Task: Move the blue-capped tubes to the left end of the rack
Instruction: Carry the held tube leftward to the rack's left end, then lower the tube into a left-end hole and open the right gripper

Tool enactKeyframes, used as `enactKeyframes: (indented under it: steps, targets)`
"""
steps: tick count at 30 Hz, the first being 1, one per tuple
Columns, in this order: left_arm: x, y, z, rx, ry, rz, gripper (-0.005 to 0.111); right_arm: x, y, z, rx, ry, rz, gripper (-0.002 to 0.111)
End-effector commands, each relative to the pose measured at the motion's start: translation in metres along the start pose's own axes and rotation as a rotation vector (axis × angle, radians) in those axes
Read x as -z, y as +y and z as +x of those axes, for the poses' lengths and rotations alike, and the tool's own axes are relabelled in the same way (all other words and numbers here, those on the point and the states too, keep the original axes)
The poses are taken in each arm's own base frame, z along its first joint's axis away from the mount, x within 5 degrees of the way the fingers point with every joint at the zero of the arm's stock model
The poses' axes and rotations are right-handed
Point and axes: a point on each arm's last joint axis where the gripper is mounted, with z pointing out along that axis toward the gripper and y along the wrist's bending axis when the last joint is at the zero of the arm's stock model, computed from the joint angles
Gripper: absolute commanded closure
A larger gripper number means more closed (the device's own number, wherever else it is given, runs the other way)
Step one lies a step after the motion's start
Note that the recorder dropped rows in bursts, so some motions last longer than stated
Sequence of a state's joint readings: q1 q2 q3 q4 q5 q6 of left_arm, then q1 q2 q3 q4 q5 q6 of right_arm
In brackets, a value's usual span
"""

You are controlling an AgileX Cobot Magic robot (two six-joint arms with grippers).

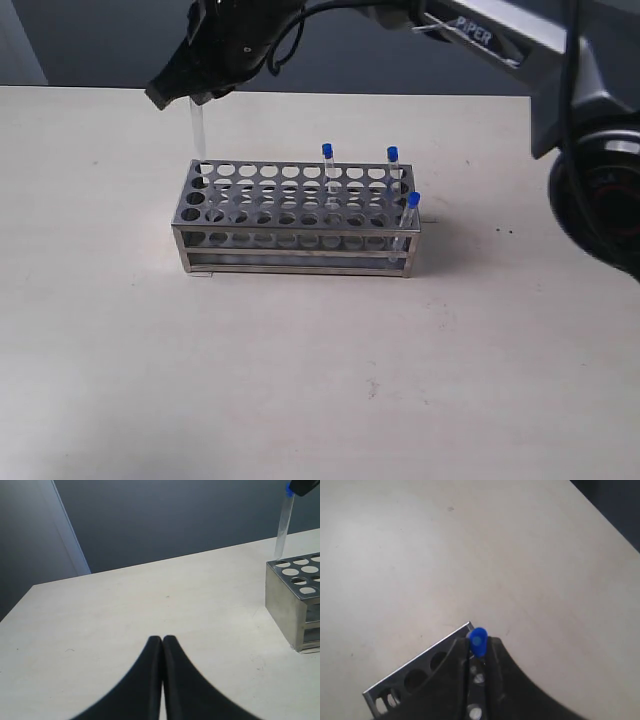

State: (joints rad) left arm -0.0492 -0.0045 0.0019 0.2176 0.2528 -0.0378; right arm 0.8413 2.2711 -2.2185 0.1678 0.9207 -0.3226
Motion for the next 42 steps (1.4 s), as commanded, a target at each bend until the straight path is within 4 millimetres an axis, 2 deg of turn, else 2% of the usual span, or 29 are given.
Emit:
enactKeyframes:
  steps: [1,5,12,20,32,42]
  targets:
    - [0.000,0.000,-0.002,-0.001,-0.011,0.006,0.106,-0.013,-0.001,0.001,-0.007,0.012,-0.019,0.109]
    - [0.000,0.000,-0.002,-0.001,-0.011,0.006,0.106,-0.020,-0.002,0.005,-0.006,0.032,-0.020,0.109]
    - [0.000,0.000,-0.002,-0.001,-0.011,0.006,0.106,-0.002,0.001,0.004,-0.001,0.075,-0.040,0.109]
    - [0.000,0.000,-0.002,-0.001,-0.011,0.006,0.106,0.000,0.002,0.005,-0.001,0.093,-0.047,0.109]
    - [0.000,0.000,-0.002,-0.001,-0.011,0.006,0.106,0.033,0.005,-0.006,0.010,0.059,-0.042,0.109]
    - [0.000,0.000,-0.002,-0.001,-0.011,0.006,0.106,0.023,0.005,0.002,0.008,0.125,-0.060,0.109]
